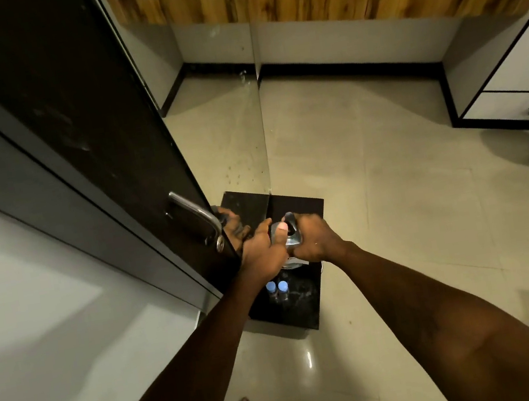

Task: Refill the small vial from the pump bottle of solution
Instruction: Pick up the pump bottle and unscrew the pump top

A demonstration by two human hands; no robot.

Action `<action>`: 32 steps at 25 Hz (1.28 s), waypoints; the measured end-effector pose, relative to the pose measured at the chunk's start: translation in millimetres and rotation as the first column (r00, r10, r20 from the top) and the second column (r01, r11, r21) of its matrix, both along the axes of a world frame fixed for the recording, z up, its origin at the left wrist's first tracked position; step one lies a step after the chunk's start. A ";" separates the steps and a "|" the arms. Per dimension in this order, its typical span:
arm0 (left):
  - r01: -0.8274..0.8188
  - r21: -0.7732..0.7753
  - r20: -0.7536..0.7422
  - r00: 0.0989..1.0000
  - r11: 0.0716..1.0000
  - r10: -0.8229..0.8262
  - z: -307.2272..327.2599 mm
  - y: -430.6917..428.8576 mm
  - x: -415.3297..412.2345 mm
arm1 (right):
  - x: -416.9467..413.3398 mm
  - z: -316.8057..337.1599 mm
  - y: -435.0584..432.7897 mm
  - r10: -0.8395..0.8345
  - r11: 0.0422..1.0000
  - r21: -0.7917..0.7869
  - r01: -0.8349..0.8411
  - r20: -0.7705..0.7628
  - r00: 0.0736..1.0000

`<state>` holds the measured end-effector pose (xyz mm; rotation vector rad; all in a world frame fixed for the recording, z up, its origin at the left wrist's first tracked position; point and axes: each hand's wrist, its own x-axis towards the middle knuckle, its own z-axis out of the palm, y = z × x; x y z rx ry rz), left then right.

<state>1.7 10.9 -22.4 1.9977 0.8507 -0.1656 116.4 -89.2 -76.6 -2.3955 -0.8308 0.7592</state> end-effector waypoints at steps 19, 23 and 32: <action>0.566 -0.077 0.447 0.756 0.821 -0.479 250.0 -67.5 56.4 | 17.2 335.9 -169.3 -0.039 0.921 0.389 -0.025 0.157 0.987; 0.582 0.010 0.459 0.720 0.813 -0.521 260.5 -63.0 54.1 | 4.8 342.4 -169.5 -0.078 0.917 0.399 -0.001 0.182 0.980; 0.637 0.141 0.490 0.620 0.758 -0.613 274.2 -46.4 51.3 | -20.9 360.7 -142.4 -0.296 0.830 0.557 -0.025 0.478 0.827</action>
